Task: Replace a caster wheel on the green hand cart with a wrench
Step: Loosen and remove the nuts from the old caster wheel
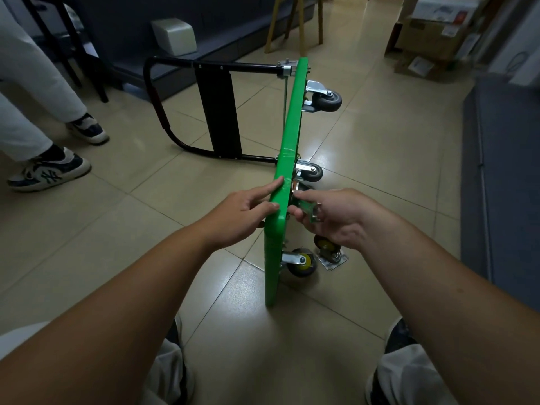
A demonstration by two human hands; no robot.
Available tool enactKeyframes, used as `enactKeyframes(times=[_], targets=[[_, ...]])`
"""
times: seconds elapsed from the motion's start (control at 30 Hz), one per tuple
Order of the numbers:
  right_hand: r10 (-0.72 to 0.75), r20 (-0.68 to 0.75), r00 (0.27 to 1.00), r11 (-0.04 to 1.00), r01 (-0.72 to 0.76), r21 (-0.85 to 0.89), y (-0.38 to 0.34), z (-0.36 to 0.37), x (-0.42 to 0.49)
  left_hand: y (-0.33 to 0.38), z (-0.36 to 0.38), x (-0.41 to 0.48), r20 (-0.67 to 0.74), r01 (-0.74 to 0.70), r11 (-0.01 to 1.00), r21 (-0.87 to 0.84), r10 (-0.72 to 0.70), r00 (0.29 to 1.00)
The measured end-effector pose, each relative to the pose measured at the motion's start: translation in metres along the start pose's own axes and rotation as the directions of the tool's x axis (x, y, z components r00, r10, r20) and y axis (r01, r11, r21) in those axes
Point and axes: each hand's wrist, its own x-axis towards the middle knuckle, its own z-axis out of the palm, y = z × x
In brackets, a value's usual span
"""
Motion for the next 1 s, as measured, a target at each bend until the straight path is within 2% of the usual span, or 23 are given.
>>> enactKeyframes(times=[0.17,0.3,0.37,0.43,0.5,0.57,0.67,0.83,0.9,1.0], targets=[[-0.004,-0.024,1.0,0.998,0.002,-0.059,0.002,0.005,0.009,0.0,-0.001,-0.002,-0.005,0.004,1.0,0.012,-0.004,1.0],[-0.181,-0.12,0.976,0.982,0.173,-0.075,0.036,-0.001,0.009,0.0,-0.002,-0.004,0.002,-0.019,0.999,0.047,0.019,1.0],[-0.327,-0.163,0.931,0.943,0.31,-0.122,0.061,-0.001,0.01,-0.001,-0.001,-0.004,0.01,-0.035,0.997,0.076,0.035,0.999],[-0.509,-0.188,0.84,0.849,0.455,-0.269,0.087,0.0,0.019,0.0,-0.001,-0.004,0.008,-0.039,0.995,0.091,0.039,0.999],[-0.631,-0.174,0.756,0.755,0.549,-0.359,0.109,0.001,0.035,0.0,-0.002,-0.004,0.006,-0.037,0.996,0.085,0.036,0.999],[-0.687,-0.171,0.707,0.697,0.574,-0.43,0.123,0.0,0.051,0.0,-0.003,-0.005,0.006,-0.03,0.997,0.074,0.03,1.0],[-0.723,-0.163,0.671,0.652,0.585,-0.482,0.131,-0.006,0.066,0.002,-0.003,-0.005,0.002,-0.015,0.999,0.037,0.015,1.0],[-0.764,-0.112,0.635,0.573,0.587,-0.572,0.133,-0.018,0.069,0.002,0.0,-0.004,-0.008,-0.018,0.999,0.044,0.019,1.0],[-0.735,-0.077,0.674,0.578,0.562,-0.591,0.14,-0.021,0.06,0.001,-0.001,-0.004,-0.006,-0.015,0.999,0.049,0.016,1.0],[-0.649,-0.068,0.758,0.645,0.5,-0.578,0.15,-0.025,0.034,0.002,-0.001,-0.002,-0.004,-0.02,0.998,0.054,0.021,1.0]])
